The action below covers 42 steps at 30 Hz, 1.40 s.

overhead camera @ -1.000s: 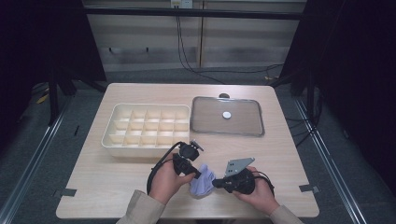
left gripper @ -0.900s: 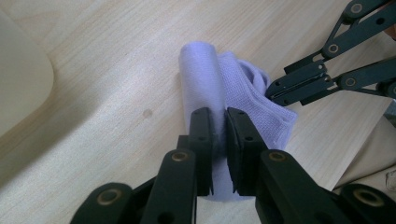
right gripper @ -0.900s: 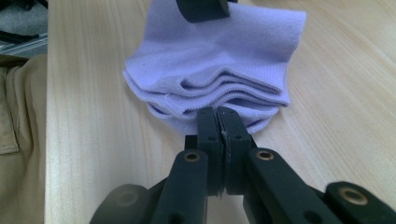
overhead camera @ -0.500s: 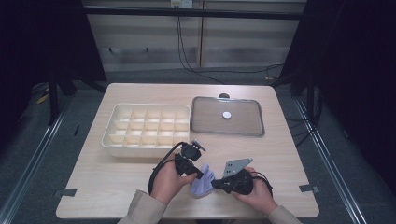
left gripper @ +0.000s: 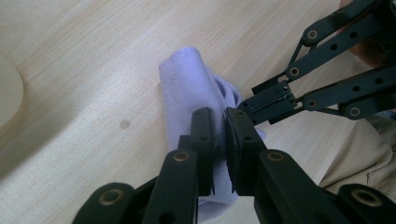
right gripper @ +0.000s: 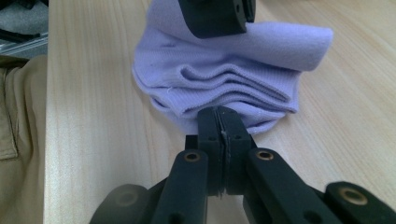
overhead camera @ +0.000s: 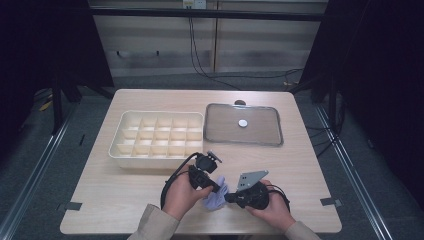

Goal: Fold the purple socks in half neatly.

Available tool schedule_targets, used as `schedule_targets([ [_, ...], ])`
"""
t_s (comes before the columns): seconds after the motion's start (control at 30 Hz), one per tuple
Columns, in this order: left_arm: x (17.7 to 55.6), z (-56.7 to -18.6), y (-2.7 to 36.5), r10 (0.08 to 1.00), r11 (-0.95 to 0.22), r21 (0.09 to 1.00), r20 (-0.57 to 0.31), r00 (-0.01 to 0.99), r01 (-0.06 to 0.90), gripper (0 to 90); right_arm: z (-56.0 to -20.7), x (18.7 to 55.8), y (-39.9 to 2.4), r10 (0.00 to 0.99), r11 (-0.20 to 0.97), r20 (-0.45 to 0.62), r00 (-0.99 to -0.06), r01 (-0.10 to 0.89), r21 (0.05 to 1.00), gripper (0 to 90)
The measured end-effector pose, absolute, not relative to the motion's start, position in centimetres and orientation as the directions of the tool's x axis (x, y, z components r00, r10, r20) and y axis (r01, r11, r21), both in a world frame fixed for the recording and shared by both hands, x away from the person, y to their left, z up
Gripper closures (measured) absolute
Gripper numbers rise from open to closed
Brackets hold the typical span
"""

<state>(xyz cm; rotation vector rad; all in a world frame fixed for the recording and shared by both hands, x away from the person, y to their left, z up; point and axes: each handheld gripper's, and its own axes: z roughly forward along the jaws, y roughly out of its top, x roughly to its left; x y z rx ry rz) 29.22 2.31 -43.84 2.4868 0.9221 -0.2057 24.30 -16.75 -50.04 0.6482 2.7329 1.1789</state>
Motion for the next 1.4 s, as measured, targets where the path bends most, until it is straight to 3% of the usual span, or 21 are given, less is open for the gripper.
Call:
schedule_targets([
  [1.4, 28.65, -44.03, 1.36, 0.538, -0.690, 0.394, -0.282, 0.794, 0.607, 82.3, -50.35, 24.20, -16.12, 0.428, 0.586, 0.086, -0.900, 0.349, 0.731, 88.7],
])
